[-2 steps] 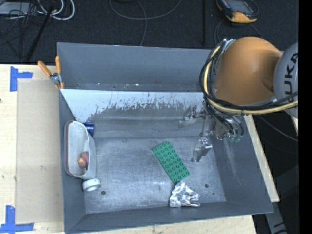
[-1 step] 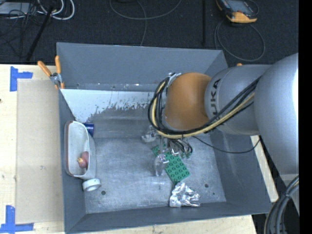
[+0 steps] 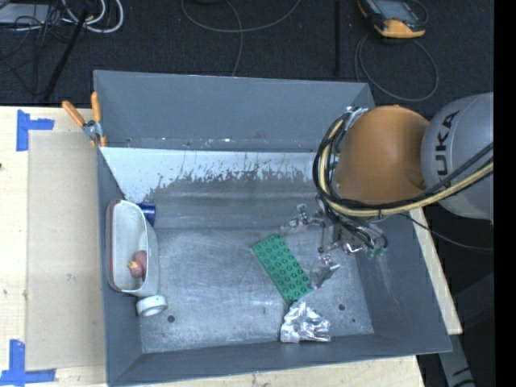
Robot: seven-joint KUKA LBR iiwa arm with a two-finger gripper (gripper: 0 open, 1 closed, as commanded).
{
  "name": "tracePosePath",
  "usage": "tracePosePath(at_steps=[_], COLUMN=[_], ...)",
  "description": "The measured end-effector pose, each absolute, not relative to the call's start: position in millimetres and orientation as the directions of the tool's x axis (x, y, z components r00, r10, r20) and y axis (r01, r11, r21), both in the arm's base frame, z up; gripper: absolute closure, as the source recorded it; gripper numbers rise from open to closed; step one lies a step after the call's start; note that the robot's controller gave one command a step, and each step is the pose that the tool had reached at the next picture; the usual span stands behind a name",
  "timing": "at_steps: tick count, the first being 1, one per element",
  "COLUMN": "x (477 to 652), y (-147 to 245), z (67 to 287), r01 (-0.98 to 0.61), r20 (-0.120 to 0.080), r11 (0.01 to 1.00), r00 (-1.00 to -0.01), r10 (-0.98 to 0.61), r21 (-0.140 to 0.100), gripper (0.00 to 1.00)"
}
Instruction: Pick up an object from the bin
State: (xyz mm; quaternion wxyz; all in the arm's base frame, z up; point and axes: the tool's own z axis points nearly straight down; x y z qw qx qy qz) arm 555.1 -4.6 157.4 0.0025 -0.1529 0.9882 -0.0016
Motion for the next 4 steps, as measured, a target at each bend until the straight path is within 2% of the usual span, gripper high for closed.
tracePosePath(at_steps=[1, 2, 3, 4], x=[594.7, 539.8, 537.8, 536.8], y=[-24.1, -4.0, -4.7, -4.5], z=[87.7, 83.3, 83.1, 80.5], r01=[-0.357, -0.611, -0.610, -0.610], r20=[-0.013, -0.031, -0.021, -0.021], r11=[0.934, 0.791, 0.792, 0.792], r00=[-0.934, -0.790, -0.792, -0.792], r10=[-0.357, -0.612, -0.611, -0.610], r21=[-0.003, -0.022, -0.017, -0.016], gripper=[0.00, 0.00, 1.00, 0.00])
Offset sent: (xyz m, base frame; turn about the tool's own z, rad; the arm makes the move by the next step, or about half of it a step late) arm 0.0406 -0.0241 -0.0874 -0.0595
